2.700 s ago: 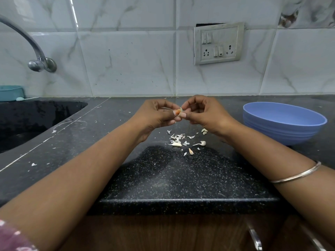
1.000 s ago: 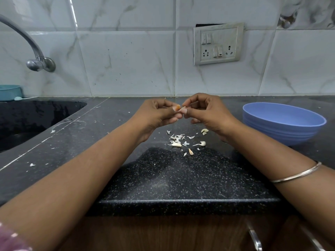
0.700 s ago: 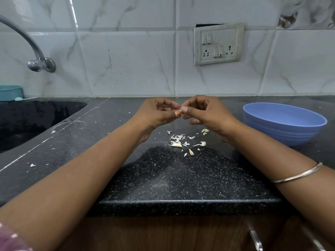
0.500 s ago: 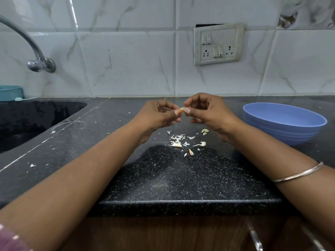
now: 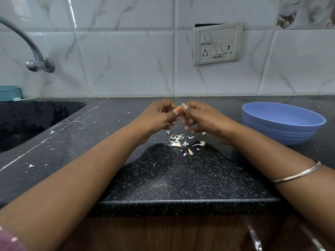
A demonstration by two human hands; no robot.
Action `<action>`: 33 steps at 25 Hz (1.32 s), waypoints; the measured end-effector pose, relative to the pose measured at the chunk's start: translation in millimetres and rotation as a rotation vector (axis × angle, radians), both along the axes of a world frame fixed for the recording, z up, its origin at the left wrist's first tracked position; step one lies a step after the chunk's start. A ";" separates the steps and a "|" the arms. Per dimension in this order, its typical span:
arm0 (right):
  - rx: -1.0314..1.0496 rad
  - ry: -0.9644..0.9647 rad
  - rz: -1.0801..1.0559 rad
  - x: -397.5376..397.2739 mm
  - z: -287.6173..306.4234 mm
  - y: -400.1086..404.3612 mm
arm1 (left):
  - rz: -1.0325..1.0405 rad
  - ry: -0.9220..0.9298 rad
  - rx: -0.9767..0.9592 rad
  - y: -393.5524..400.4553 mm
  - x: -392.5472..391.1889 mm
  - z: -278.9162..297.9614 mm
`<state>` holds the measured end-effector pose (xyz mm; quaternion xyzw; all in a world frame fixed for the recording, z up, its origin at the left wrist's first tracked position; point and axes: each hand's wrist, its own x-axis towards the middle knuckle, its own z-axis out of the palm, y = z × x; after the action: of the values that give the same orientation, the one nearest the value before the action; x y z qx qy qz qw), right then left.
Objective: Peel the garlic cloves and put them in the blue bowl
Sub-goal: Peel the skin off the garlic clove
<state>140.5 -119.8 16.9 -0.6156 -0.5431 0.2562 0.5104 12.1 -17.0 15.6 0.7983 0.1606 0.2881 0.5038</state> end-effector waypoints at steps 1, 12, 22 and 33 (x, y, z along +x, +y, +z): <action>-0.003 -0.006 0.013 -1.3 -0.3 -0.1 | 0.001 0.006 0.009 -0.9 0.3 0.0; 0.181 -0.291 -0.021 1.2 -1.3 2.7 | -0.131 -0.037 -0.257 -2.6 -1.0 4.7; 0.273 -0.577 -0.115 6.0 -1.5 0.1 | -0.222 -0.042 -0.451 -0.4 -2.4 3.3; 0.155 -0.188 0.014 2.1 2.9 -3.4 | -0.097 -0.103 0.024 -0.9 -0.9 -1.9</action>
<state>142.6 -123.2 19.8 -0.5917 -0.6110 0.1584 0.5015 11.2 -17.9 13.6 0.7952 0.0921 0.3062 0.5151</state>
